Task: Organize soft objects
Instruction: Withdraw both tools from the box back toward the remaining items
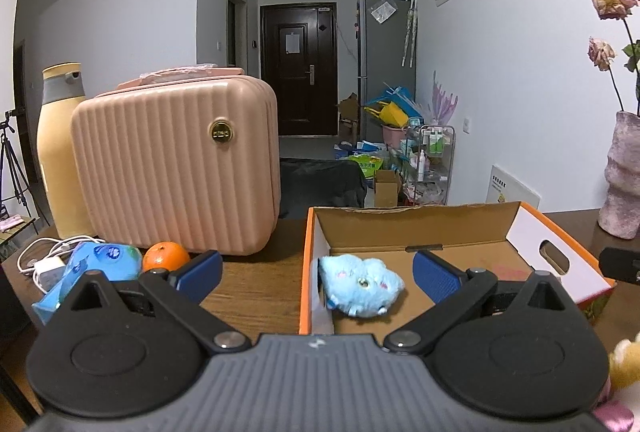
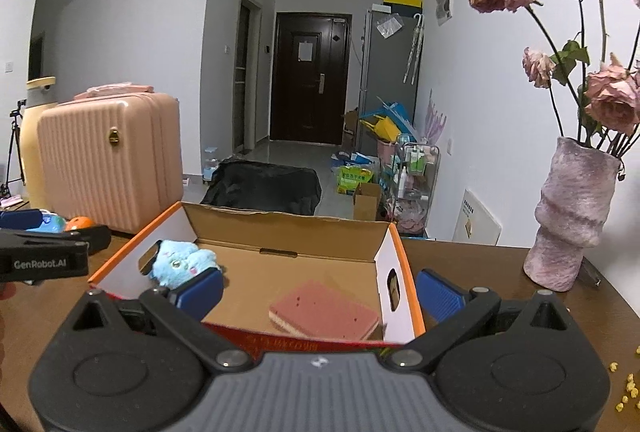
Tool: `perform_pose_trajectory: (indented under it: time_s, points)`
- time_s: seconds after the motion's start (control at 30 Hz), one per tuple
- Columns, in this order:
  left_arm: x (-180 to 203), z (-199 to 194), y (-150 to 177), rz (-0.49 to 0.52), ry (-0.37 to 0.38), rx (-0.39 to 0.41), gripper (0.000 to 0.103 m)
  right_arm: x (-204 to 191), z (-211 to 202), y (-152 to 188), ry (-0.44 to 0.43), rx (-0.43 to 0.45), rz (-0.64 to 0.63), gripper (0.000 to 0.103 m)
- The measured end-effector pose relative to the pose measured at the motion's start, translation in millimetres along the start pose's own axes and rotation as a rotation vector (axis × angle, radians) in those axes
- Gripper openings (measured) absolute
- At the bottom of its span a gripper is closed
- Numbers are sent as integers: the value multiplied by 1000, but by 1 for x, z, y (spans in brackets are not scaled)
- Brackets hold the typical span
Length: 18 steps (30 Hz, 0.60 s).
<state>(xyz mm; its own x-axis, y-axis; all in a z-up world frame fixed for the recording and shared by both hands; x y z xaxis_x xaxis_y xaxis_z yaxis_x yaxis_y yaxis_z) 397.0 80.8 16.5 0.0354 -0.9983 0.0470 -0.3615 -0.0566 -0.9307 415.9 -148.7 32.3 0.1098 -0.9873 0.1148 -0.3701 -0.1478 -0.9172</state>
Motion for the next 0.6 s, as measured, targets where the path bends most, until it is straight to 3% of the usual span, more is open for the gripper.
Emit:
perform_pose_trajectory:
  time_s: [0.6]
  points:
    - [1,-70,21,7,26,42,103,-7,-62,47,-43,11,-6,103]
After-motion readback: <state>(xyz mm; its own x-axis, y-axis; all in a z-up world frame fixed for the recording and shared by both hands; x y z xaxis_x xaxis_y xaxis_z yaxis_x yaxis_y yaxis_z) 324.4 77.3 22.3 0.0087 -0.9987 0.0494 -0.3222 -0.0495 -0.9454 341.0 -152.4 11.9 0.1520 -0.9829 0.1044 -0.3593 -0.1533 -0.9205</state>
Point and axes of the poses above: each gripper's, at about its wrist camera, not at the fingertips, and z roughly the way its jaws point, x to its right, y to its underside, the point moved 5 cm from there along z, roughly the way its jaws point, and after that the axes turned 11 degrees about y, right-handed, at the moved point
